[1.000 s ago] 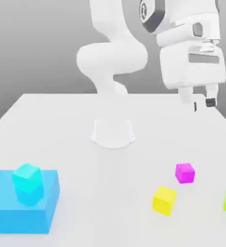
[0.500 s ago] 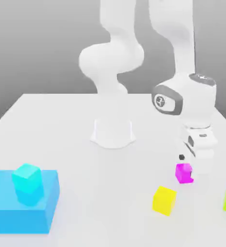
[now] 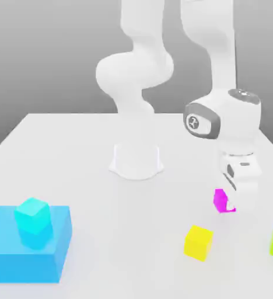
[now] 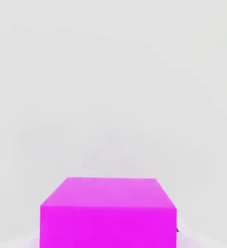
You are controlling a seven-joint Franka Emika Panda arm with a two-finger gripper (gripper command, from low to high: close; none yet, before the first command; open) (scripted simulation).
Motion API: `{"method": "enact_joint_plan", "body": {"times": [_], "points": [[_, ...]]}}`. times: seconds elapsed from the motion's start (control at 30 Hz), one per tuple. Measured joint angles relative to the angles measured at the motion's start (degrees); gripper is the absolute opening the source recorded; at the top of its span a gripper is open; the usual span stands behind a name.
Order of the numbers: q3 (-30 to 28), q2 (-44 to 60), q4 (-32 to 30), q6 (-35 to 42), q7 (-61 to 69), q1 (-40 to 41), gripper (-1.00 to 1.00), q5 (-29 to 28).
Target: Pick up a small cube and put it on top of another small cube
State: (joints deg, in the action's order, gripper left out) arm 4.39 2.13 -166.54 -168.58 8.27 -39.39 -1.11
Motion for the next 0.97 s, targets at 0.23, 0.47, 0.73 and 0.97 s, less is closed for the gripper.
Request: {"method": "enact_joint_plan", "body": {"times": [0.23, 0.47, 0.73, 0.97], "points": [[-8.93, -6.42, 5.06, 10.99, -6.14, 13.32, -1.0, -1.27], [-19.68, -10.38, 12.01, 21.43, -14.59, 27.03, -1.0, -3.97], [-31.23, -11.72, 18.34, 29.17, -21.73, 41.48, -1.0, -4.99], [-32.67, -5.01, 17.31, 22.01, -19.22, 42.04, 1.0, -0.91]]}}
